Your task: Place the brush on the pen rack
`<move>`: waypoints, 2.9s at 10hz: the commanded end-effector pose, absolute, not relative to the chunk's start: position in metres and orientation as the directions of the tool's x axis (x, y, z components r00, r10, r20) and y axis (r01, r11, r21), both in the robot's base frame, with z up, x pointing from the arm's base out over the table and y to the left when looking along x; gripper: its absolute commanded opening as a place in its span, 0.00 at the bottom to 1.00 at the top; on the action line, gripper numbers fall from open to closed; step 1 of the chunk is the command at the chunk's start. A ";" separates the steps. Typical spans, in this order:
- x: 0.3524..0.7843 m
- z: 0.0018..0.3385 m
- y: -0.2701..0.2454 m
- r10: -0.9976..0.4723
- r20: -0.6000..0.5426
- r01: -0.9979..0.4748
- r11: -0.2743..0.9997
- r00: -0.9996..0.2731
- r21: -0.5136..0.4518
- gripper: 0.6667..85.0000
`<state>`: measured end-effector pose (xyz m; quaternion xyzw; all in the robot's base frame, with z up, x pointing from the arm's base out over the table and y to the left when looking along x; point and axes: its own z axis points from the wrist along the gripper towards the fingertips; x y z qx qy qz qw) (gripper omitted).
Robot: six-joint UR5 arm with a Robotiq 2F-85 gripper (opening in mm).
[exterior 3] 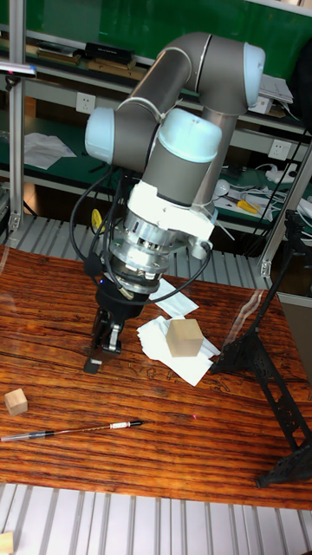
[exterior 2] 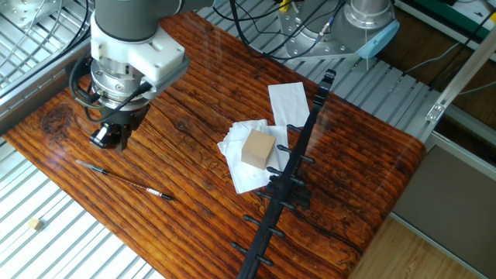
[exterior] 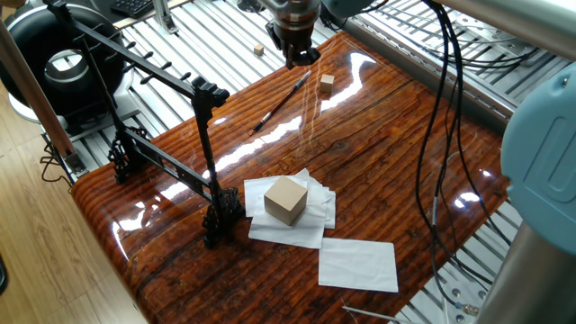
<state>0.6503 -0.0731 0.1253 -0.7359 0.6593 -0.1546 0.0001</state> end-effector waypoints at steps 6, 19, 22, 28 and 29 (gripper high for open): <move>0.668 0.112 -0.052 -0.970 0.164 -0.949 -0.216 0.181 -0.229 0.01; 0.682 0.052 -0.037 -0.986 0.057 -0.960 -0.164 0.155 -0.227 0.26; 0.682 0.046 -0.037 -0.987 0.045 -0.959 -0.160 0.153 -0.234 0.29; 0.669 0.029 -0.036 -0.987 0.017 -0.969 -0.160 0.159 -0.188 0.37; 0.671 0.026 -0.035 -0.988 0.012 -0.969 -0.156 0.156 -0.190 0.37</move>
